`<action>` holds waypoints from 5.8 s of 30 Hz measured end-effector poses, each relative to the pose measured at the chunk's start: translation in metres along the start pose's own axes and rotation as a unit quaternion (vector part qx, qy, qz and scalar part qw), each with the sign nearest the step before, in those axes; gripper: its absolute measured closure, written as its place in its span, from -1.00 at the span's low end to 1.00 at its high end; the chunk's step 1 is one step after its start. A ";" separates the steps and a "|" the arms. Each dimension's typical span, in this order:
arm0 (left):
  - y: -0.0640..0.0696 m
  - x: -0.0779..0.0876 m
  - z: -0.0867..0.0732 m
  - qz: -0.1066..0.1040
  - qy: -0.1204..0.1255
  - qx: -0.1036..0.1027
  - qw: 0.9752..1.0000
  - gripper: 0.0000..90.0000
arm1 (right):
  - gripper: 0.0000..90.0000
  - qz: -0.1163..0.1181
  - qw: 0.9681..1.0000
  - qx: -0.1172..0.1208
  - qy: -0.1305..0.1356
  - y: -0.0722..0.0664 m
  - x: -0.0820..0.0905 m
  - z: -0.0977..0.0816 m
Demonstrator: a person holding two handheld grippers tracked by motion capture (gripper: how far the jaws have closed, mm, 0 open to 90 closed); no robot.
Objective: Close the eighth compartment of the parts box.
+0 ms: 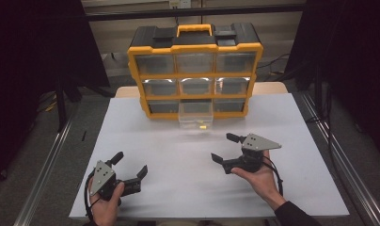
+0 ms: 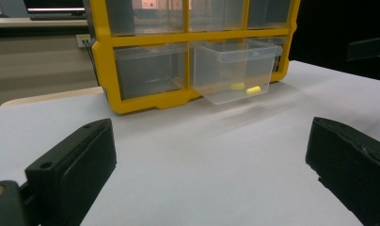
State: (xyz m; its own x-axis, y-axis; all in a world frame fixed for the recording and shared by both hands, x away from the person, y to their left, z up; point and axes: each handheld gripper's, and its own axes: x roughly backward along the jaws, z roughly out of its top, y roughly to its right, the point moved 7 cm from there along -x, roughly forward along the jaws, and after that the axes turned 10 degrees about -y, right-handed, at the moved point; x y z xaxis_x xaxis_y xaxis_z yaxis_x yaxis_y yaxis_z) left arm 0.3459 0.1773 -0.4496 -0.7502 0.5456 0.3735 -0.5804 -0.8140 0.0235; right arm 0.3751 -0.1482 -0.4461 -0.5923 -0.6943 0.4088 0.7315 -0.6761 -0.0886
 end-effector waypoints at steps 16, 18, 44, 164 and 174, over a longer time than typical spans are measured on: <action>0.000 0.000 0.000 0.000 0.000 -0.001 1.000 -0.95 | -0.72 0.033 0.999 0.020 -0.016 -0.005 -0.030 0.014; 0.000 0.000 0.000 0.000 0.000 -0.001 1.000 -0.95 | -0.70 0.034 0.999 0.018 -0.018 -0.005 -0.034 0.013; 0.000 0.000 0.001 -0.001 0.002 0.001 1.000 -0.95 | 0.12 0.081 0.996 0.035 -0.031 -0.006 -0.072 0.031; -0.001 -0.001 0.001 -0.003 0.003 -0.001 1.000 -0.95 | 1.00 -0.008 0.995 0.031 -0.095 0.062 -0.141 0.043; -0.001 -0.001 0.001 -0.004 0.004 0.002 1.000 -0.95 | 1.00 -0.014 0.995 0.031 -0.090 0.066 -0.143 0.049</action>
State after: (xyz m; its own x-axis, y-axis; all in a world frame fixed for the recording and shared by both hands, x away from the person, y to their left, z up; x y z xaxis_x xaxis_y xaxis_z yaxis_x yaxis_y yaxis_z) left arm 0.3478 0.1768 -0.4491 -0.7475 0.5544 0.3658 -0.5857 -0.8100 0.0307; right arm 0.5250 -0.0816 -0.4662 -0.5465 -0.6171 0.5661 0.7389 -0.6735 -0.0210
